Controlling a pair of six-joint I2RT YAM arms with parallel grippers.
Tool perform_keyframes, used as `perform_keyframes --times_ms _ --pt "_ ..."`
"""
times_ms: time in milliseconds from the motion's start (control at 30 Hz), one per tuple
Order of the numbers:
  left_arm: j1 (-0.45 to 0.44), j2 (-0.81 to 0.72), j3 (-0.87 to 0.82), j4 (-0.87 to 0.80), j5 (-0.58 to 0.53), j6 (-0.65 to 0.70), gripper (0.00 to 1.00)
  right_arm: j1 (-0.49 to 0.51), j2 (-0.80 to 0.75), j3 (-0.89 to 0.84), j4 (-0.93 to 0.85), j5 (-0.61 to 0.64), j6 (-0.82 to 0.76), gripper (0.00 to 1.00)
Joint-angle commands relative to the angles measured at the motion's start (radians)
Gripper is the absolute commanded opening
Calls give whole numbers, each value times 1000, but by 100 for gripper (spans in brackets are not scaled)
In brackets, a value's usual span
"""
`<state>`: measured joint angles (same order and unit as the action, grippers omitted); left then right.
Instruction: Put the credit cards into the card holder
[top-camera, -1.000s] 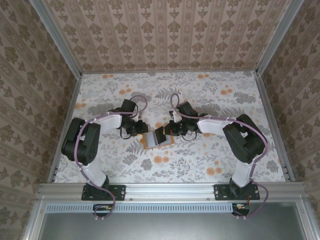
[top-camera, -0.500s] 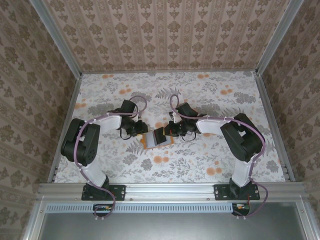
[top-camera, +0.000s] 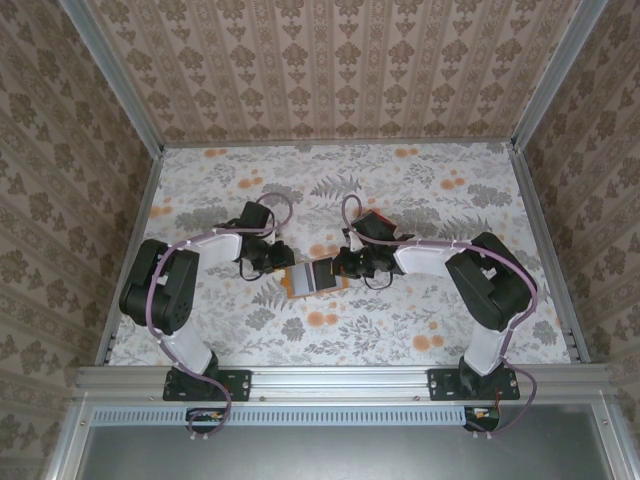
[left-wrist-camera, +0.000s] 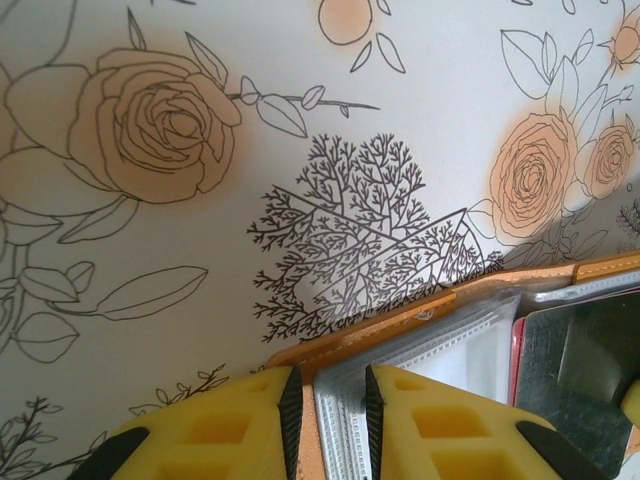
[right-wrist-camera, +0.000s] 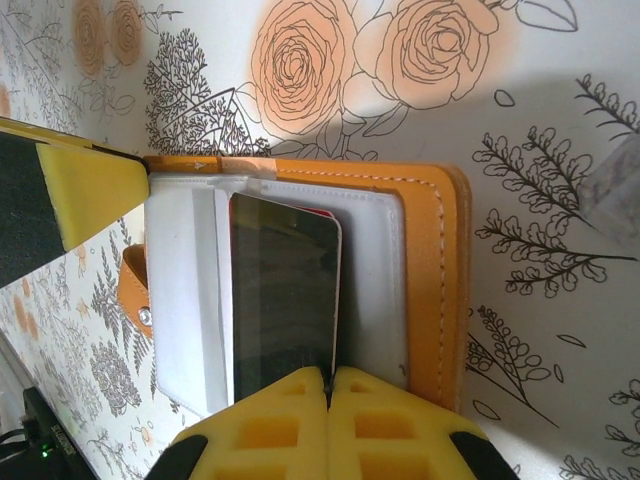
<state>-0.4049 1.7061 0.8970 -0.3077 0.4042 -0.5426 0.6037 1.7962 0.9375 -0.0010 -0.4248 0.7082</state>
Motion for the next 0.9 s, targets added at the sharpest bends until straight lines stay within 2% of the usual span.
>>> perform_keyframes --times_ms 0,633,867 --pt "-20 31 -51 -67 -31 -12 25 22 27 18 -11 18 8 5" --pt "-26 36 -51 -60 -30 -16 24 45 56 44 0 13 21 5" --pt "-27 37 -49 -65 -31 -14 24 45 40 53 -43 51 -11 9"
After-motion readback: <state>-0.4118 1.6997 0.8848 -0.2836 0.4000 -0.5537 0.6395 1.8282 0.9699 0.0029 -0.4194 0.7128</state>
